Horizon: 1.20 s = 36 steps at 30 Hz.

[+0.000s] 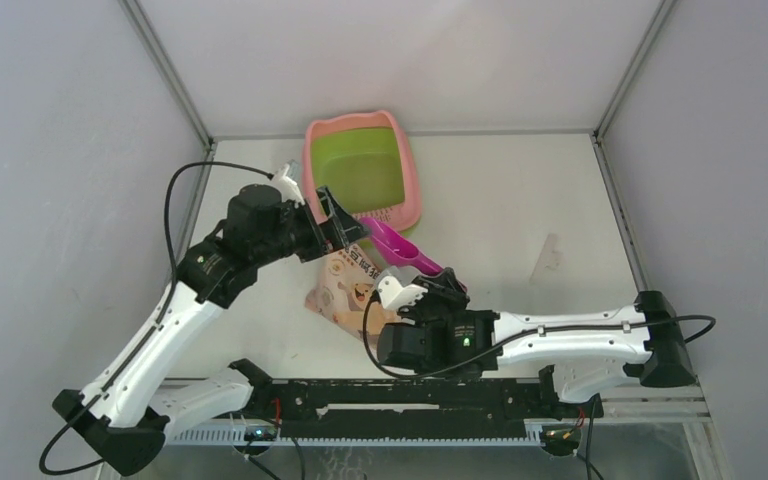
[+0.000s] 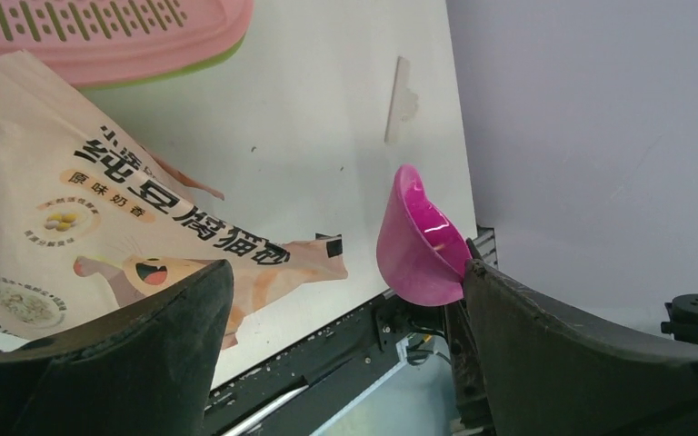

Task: Fill the litter box with clean litter
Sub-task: Pick up the spatula from the center of the board.

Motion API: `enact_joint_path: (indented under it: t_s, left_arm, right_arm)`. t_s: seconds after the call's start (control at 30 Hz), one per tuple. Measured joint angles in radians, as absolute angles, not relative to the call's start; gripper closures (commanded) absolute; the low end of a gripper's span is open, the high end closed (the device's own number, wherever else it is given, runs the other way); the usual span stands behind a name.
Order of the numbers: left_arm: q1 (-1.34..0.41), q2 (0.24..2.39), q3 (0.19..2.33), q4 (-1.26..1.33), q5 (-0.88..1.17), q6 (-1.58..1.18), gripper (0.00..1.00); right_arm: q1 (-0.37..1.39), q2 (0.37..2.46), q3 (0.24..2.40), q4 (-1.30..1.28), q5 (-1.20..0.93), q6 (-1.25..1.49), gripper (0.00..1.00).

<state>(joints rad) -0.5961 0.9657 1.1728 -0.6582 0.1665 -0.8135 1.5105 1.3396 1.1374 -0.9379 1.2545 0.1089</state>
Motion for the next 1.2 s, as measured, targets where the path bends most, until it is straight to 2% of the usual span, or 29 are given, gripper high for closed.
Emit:
enact_joint_path:
  t_s: [0.53,0.57,0.6,0.7,0.87,0.97,1.0,1.2]
  left_arm:
    - [-0.636,1.033,1.173,-0.648,0.199,-0.884,0.00]
    - [-0.636,1.035,1.173,-0.645,0.199,-0.884,0.03]
    - [-0.636,1.039,1.173,-0.643,0.201,-0.885,0.11]
    - [-0.637,1.048,1.173,-0.636,0.212,-0.899,0.52]
    - [-0.643,1.062,1.172,-0.597,0.238,-0.917,0.99]
    - [-0.642,1.068,1.172,-0.603,0.237,-0.949,1.00]
    - [-0.642,1.070,1.172,-0.601,0.239,-0.957,1.00]
    - [-0.642,1.071,1.172,-0.600,0.236,-0.961,1.00]
  right_arm:
    - [1.559,1.407,1.138,-0.907,1.385,0.076,1.00]
    - [1.563,1.410,1.138,-0.907,1.388,0.076,1.00]
    - [1.567,1.411,1.138,-0.907,1.389,0.077,1.00]
    - [1.578,1.412,1.138,-0.908,1.399,0.084,1.00]
    - [1.586,1.419,1.138,-0.934,1.407,0.091,1.00]
    - [1.585,1.422,1.137,-0.962,1.435,0.083,1.00]
    - [1.585,1.422,1.137,-0.965,1.437,0.083,0.96]
    - [1.579,1.412,1.137,-0.957,1.427,0.073,0.58]
